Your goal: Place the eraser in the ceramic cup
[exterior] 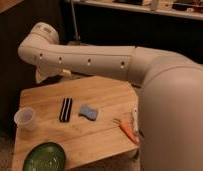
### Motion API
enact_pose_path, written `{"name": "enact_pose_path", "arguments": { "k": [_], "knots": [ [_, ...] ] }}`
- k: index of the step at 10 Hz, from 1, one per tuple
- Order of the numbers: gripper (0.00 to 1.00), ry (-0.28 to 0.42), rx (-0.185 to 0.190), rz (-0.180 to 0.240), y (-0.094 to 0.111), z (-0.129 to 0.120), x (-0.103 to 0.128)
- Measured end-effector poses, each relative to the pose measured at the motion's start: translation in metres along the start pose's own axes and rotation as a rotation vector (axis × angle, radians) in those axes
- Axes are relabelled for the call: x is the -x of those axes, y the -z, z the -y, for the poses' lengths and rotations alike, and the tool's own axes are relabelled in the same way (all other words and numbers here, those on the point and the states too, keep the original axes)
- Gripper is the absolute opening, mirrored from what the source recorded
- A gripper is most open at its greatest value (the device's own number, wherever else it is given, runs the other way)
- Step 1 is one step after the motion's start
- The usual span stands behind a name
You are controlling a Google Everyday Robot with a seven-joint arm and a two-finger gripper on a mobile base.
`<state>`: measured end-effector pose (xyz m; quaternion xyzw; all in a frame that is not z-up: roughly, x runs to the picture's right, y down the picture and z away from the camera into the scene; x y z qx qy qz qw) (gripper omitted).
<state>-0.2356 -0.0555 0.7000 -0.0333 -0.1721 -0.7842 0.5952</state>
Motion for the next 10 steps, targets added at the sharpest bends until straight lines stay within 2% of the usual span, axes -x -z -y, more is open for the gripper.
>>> {"name": "enact_pose_path", "arguments": {
  "k": [2,4,5,7,9,10],
  "knots": [
    [0.8,0.011,-0.012,0.055,-0.047,0.019,0.001],
    [0.8,-0.004,-0.03,0.108,-0.082,0.024,0.006],
    [0.8,-0.023,-0.035,0.147,-0.107,0.026,0.009],
    [0.8,-0.068,-0.039,0.191,-0.128,0.023,0.01],
    [0.8,-0.142,-0.028,0.231,-0.141,0.001,0.01],
    [0.8,-0.162,-0.027,0.245,-0.147,-0.001,0.013]
  ]
}}
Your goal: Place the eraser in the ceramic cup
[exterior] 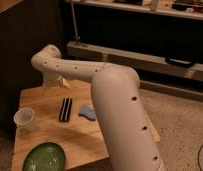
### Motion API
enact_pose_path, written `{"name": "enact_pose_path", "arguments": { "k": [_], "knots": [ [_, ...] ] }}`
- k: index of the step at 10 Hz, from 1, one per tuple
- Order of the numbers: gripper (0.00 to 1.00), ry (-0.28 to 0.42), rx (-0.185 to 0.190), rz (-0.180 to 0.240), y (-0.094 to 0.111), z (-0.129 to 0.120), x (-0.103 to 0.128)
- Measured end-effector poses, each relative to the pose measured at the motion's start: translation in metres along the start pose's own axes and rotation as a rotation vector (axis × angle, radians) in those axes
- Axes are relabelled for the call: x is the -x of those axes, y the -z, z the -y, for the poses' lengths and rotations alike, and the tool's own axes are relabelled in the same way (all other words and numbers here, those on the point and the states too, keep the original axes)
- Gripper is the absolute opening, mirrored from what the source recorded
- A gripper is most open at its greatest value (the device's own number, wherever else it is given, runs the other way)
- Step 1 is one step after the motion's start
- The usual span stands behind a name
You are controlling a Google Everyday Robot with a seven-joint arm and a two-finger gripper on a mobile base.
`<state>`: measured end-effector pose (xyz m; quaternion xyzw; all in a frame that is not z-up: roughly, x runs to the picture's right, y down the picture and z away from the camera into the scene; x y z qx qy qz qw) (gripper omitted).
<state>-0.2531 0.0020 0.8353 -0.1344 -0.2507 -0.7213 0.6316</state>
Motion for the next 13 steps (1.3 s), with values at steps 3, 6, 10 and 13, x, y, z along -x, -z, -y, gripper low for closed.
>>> {"name": "enact_pose_path", "arguments": {
  "k": [3,6,10,13],
  "knots": [
    [0.8,-0.062,-0.005,0.042,-0.039,-0.018,0.009],
    [0.8,-0.106,-0.051,0.075,-0.064,-0.025,0.022],
    [0.8,-0.137,-0.146,0.067,-0.077,-0.035,0.022],
    [0.8,-0.138,-0.123,0.082,-0.091,-0.031,0.02]
  ]
}}
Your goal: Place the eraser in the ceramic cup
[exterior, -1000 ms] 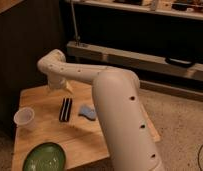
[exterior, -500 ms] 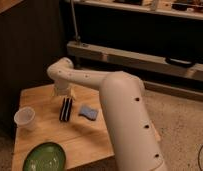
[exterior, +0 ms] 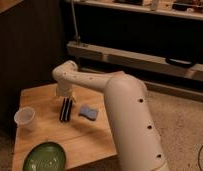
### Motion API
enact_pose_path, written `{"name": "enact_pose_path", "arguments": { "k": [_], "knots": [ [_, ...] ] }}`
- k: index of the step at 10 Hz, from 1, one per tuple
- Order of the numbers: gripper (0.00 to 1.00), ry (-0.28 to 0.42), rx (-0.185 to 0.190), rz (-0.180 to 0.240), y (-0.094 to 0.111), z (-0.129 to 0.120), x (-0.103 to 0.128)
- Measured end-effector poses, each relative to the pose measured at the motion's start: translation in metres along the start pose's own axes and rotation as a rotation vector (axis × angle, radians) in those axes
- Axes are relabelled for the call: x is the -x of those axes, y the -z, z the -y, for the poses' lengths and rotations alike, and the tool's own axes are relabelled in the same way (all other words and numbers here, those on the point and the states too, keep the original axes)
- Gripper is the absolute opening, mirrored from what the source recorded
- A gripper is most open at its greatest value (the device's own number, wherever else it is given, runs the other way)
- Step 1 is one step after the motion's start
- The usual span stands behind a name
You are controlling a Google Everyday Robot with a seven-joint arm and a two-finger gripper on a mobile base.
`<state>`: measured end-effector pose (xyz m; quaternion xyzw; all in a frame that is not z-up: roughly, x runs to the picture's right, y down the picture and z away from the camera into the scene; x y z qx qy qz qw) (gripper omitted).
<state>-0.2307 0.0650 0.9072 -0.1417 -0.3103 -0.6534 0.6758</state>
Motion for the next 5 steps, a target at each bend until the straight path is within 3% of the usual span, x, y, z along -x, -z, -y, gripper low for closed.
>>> {"name": "enact_pose_path", "arguments": {
  "k": [4,5],
  "knots": [
    [0.78,0.0,0.041,0.032,-0.026,0.007,0.001],
    [0.71,-0.002,0.047,0.037,-0.03,0.007,0.001]
  ]
}}
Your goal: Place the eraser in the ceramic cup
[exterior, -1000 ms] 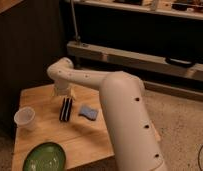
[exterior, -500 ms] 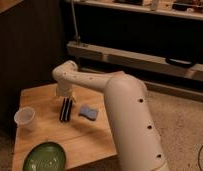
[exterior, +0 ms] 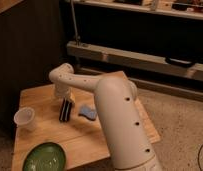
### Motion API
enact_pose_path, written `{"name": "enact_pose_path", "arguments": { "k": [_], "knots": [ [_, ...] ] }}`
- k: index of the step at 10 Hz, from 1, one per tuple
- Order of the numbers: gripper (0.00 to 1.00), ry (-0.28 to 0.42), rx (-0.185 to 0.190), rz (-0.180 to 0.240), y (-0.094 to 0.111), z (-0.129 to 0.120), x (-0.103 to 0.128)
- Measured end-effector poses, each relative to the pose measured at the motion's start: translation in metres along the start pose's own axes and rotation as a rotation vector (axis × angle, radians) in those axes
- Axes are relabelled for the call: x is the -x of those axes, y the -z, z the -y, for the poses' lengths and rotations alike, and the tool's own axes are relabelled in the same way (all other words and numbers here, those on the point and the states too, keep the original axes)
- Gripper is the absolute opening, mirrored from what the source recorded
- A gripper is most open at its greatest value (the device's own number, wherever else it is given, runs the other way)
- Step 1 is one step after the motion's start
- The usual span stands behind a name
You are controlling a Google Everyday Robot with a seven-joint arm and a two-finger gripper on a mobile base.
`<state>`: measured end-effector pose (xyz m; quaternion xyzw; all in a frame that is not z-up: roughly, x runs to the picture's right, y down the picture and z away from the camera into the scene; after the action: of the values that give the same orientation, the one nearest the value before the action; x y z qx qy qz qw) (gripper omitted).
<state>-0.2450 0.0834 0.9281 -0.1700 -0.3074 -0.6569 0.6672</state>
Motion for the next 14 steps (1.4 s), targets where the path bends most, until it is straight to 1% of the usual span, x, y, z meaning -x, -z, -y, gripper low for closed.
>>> {"name": "enact_pose_path", "arguments": {
  "k": [2,3,4,5,6,7,8,9,10,11,13,14],
  "knots": [
    [0.49,-0.002,0.012,0.006,-0.003,-0.001,-0.001],
    [0.41,-0.008,0.015,0.004,-0.003,-0.003,-0.001],
    [0.27,-0.014,0.017,-0.014,0.001,-0.004,-0.002],
    [0.19,-0.008,0.02,-0.033,0.007,-0.003,-0.002],
    [0.08,0.01,0.019,-0.062,0.018,0.002,-0.002],
    [0.01,0.063,-0.006,-0.101,0.035,0.014,0.002],
    [0.0,0.117,-0.043,-0.126,0.048,0.024,0.009],
    [0.0,0.157,-0.085,-0.155,0.063,0.034,0.017],
    [0.0,0.226,-0.159,-0.212,0.097,0.049,0.032],
    [0.0,0.262,-0.196,-0.246,0.115,0.056,0.041],
    [0.0,0.335,-0.271,-0.329,0.158,0.068,0.06],
    [0.0,0.39,-0.325,-0.393,0.191,0.076,0.074]
  ]
}}
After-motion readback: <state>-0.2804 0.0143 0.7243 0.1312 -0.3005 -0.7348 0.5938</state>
